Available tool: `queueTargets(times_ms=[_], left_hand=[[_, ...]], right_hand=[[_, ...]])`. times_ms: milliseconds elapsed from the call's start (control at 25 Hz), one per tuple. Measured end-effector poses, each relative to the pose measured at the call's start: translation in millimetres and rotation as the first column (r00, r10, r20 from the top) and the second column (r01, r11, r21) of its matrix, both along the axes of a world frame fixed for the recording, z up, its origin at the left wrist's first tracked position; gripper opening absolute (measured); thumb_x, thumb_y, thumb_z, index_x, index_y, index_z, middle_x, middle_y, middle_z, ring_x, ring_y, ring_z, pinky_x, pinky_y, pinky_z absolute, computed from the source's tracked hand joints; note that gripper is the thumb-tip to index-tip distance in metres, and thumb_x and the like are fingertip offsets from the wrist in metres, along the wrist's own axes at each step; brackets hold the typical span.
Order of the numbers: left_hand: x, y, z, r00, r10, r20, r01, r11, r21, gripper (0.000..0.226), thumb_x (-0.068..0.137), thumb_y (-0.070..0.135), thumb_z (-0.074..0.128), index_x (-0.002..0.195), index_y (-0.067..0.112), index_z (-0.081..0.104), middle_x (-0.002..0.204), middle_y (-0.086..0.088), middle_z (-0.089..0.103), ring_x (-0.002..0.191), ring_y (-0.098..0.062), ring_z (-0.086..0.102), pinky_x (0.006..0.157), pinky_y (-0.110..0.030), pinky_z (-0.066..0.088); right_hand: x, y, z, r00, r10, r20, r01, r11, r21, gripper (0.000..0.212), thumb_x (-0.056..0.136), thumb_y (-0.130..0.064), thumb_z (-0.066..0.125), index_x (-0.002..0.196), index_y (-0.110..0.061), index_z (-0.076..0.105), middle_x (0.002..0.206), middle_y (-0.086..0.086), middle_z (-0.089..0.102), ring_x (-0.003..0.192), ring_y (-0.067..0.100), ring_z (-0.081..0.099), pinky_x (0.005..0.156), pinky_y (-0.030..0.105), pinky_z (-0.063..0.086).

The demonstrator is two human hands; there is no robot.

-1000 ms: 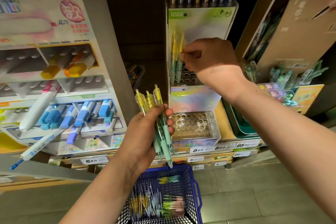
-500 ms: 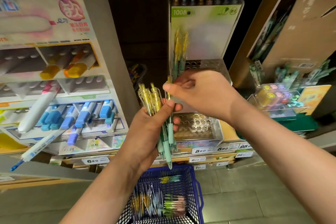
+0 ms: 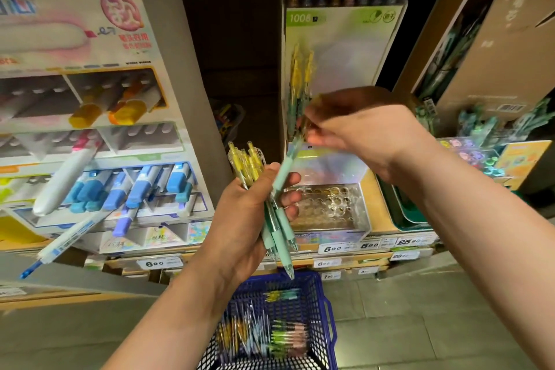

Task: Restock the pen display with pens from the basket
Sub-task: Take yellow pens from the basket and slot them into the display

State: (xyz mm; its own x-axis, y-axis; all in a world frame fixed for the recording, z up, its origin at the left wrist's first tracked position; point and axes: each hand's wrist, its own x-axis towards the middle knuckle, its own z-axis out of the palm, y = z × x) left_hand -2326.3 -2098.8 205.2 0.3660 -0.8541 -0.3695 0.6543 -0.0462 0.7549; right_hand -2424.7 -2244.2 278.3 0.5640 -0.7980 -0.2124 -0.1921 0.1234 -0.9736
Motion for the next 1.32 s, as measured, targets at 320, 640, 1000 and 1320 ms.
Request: queueTargets(times_ms=[320, 640, 1000, 1320], left_hand=[[2, 1, -4, 0.998, 0.049, -0.035, -0.049, 0.999, 0.003, 0.012, 0.102, 0.018, 0.06, 0.094, 0.011, 0.054, 0.077, -0.005, 0.058, 0.064, -0.015, 0.05, 0.054, -0.025, 0.048], [2, 6, -6, 0.999, 0.017, -0.029, -0.017, 1.0, 0.006, 0.015, 0.102, 0.02, 0.061, 0.089, 0.013, 0.057, 0.076, -0.003, 0.056, 0.062, -0.015, 0.05, 0.054, -0.026, 0.05], [1, 6, -7, 1.0, 0.002, -0.019, -0.001, 1.0, 0.028, 0.027, 0.1, 0.022, 0.063, 0.074, 0.017, 0.069, 0.075, -0.004, 0.058, 0.061, -0.015, 0.053, 0.055, -0.027, 0.051], [3, 6, -3, 0.999, -0.036, -0.019, 0.036, 0.999, -0.005, 0.011, 0.099, 0.018, 0.063, 0.1, 0.01, 0.057, 0.083, -0.006, 0.062, 0.064, -0.016, 0.055, 0.056, -0.027, 0.051]], right_hand=[[6, -20, 16, 0.964, -0.101, 0.248, 0.16, 0.959, -0.232, 0.019, 0.094, -0.005, 0.067, 0.113, -0.01, 0.068, 0.09, 0.004, 0.073, 0.085, 0.015, 0.074, 0.079, 0.023, 0.059], [13, -18, 21, 0.949, -0.211, 0.236, 0.315, 0.703, -0.637, 0.01, 0.088, -0.021, 0.073, 0.098, -0.021, 0.071, 0.085, -0.011, 0.073, 0.078, 0.005, 0.073, 0.08, 0.03, 0.06], [27, -12, -7, 0.983, -0.183, 0.001, 0.133, 0.713, -0.688, 0.011, 0.082, -0.031, 0.079, 0.089, -0.03, 0.071, 0.073, -0.025, 0.067, 0.073, -0.01, 0.066, 0.073, 0.011, 0.054], [22, -4, -11, 0.931, -0.268, -0.249, 0.007, 0.692, -0.722, 0.025, 0.083, -0.047, 0.076, 0.094, -0.026, 0.069, 0.077, -0.017, 0.067, 0.072, -0.001, 0.064, 0.066, 0.007, 0.047]])
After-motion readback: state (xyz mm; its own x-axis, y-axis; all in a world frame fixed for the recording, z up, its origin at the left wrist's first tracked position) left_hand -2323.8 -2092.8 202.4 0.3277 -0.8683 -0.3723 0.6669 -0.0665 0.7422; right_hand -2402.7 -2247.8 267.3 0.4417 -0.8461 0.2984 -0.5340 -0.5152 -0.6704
